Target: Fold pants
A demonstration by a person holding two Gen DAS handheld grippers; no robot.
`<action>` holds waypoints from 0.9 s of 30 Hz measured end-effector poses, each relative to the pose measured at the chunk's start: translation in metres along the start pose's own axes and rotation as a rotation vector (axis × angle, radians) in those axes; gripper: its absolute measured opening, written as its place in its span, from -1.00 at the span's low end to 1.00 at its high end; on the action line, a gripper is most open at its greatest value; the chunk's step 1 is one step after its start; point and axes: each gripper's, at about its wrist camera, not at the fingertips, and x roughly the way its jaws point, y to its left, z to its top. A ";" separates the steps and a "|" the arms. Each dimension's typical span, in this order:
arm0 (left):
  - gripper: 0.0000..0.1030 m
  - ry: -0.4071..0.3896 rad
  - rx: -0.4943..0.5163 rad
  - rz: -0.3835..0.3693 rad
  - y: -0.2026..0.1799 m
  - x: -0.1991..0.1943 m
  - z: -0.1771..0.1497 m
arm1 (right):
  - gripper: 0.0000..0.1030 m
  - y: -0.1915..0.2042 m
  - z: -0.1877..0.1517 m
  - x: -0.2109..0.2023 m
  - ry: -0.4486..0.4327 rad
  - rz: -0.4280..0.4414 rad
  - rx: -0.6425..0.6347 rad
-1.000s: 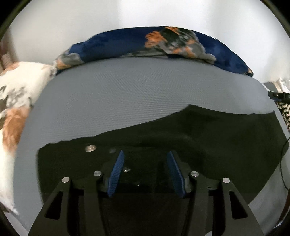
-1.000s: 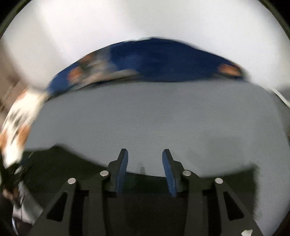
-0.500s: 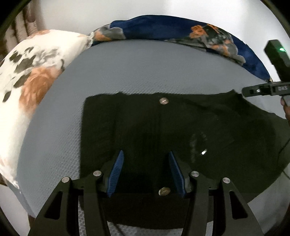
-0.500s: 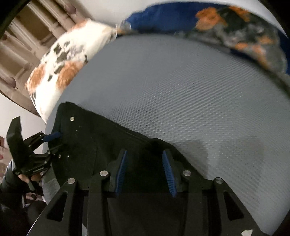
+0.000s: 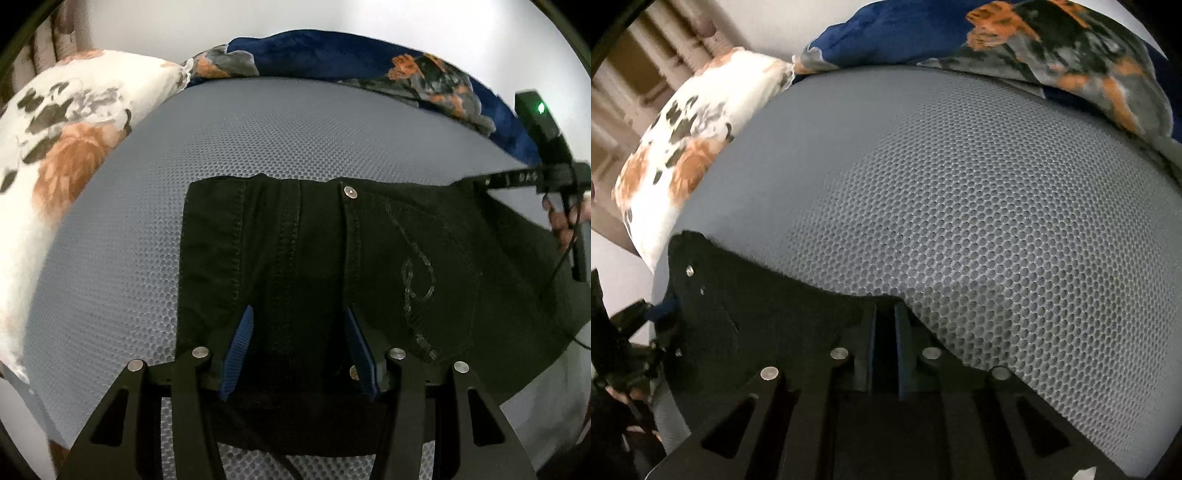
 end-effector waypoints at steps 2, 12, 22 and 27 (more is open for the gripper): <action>0.03 0.009 0.032 0.021 -0.007 -0.005 0.005 | -0.45 -0.004 -0.003 -0.018 -0.023 -0.016 0.018; 0.03 -0.134 0.164 -0.169 -0.083 -0.029 0.056 | -0.45 -0.026 -0.084 -0.092 -0.114 -0.176 0.063; 0.03 -0.034 0.216 -0.294 -0.178 0.045 0.085 | -0.45 -0.061 -0.125 -0.088 -0.115 -0.259 0.144; 0.01 -0.009 0.165 -0.258 -0.181 0.070 0.092 | -0.48 -0.076 -0.122 -0.079 -0.173 -0.290 0.174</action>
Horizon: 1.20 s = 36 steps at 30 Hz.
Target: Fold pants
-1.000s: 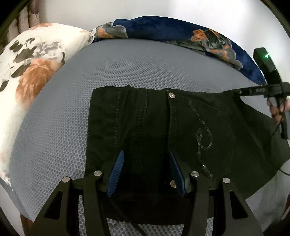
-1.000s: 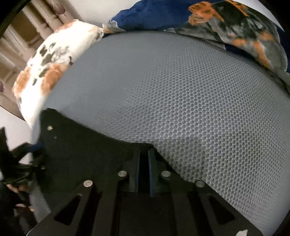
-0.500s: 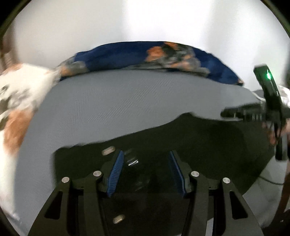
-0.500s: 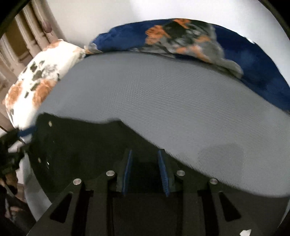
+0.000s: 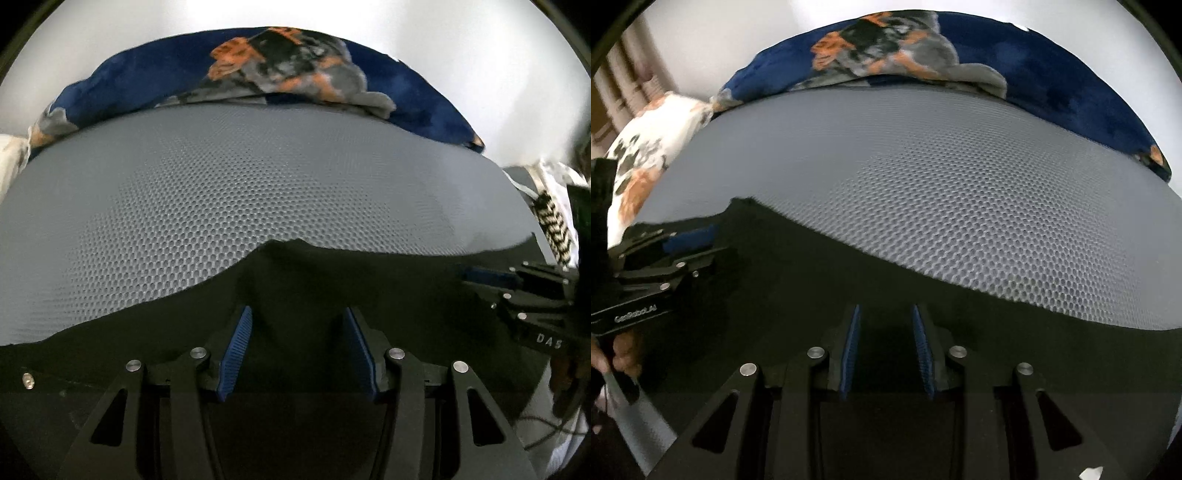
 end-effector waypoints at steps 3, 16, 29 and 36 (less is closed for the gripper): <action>0.02 0.000 0.010 0.029 -0.004 0.002 0.002 | -0.48 -0.004 0.006 0.006 -0.010 -0.011 0.022; 0.02 0.020 -0.010 0.064 0.002 -0.017 -0.002 | -0.47 -0.012 0.008 -0.006 -0.009 0.031 0.030; 0.03 0.010 -0.096 0.191 0.023 -0.062 -0.056 | -0.14 -0.116 -0.034 -0.070 0.002 0.061 0.152; 0.03 0.022 -0.160 0.269 0.033 -0.070 -0.070 | -0.12 -0.220 -0.066 -0.101 0.046 0.112 0.355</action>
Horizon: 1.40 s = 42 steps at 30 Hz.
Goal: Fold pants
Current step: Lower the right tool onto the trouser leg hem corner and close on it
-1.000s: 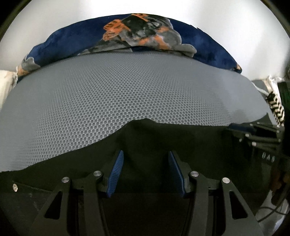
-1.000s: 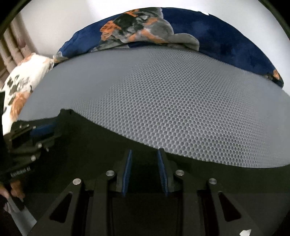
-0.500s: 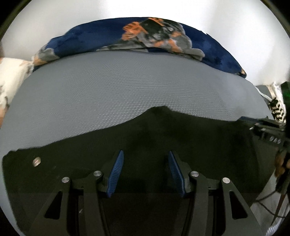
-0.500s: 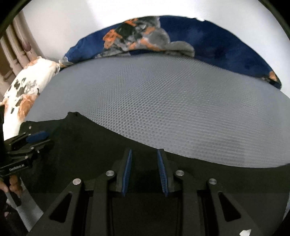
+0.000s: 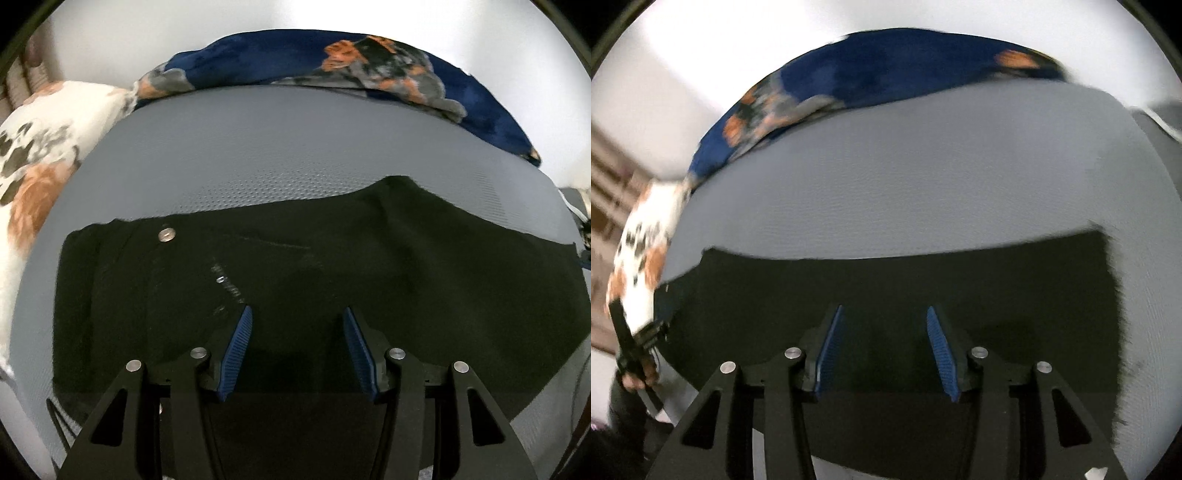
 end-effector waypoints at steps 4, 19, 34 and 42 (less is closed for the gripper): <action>0.03 0.018 -0.049 0.034 0.007 0.002 -0.002 | -0.12 -0.053 0.000 -0.017 0.012 -0.037 0.065; 0.03 0.086 -0.116 0.119 0.010 0.009 -0.009 | -0.14 -0.154 -0.026 -0.023 0.057 0.051 0.216; 0.06 0.073 -0.095 0.134 0.009 0.012 -0.011 | -0.78 -0.129 -0.019 -0.007 -0.009 0.122 0.241; 0.11 0.060 -0.084 0.113 0.009 0.011 -0.013 | -0.81 -0.053 -0.016 -0.047 -0.091 0.166 0.185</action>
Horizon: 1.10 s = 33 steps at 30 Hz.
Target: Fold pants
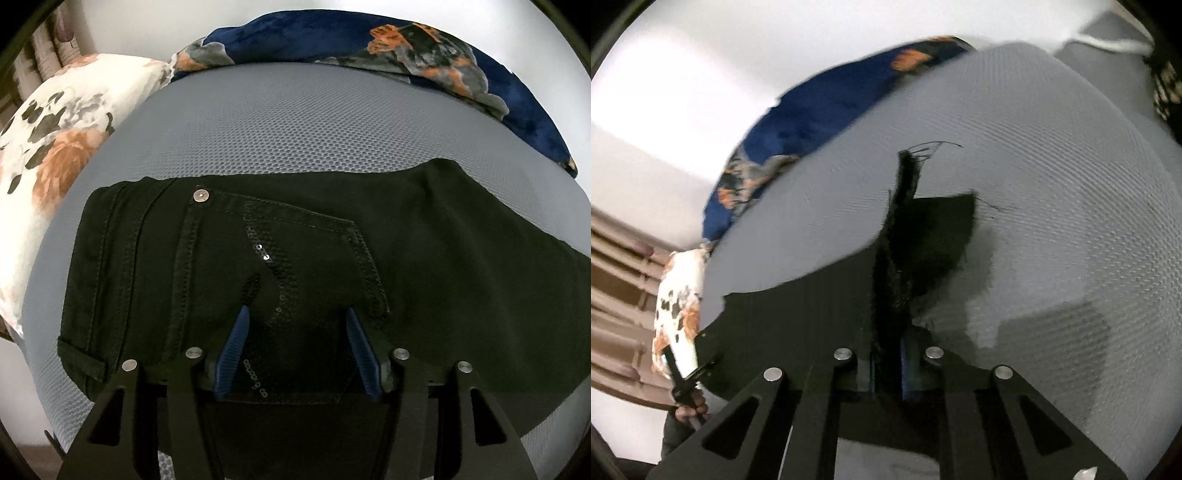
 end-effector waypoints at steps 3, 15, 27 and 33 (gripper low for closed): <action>0.14 -0.005 0.001 -0.016 0.001 0.000 -0.001 | -0.81 0.044 -0.003 0.001 -0.004 0.026 -0.036; 0.16 -0.004 0.017 -0.115 0.012 -0.005 -0.002 | -0.83 0.212 -0.026 0.087 0.103 0.092 -0.236; 0.16 0.011 -0.022 -0.197 0.035 -0.019 -0.007 | -0.81 0.292 -0.091 0.212 0.281 -0.024 -0.446; 0.16 0.024 -0.005 -0.166 0.034 -0.017 -0.013 | -0.57 0.303 -0.109 0.230 0.345 0.009 -0.467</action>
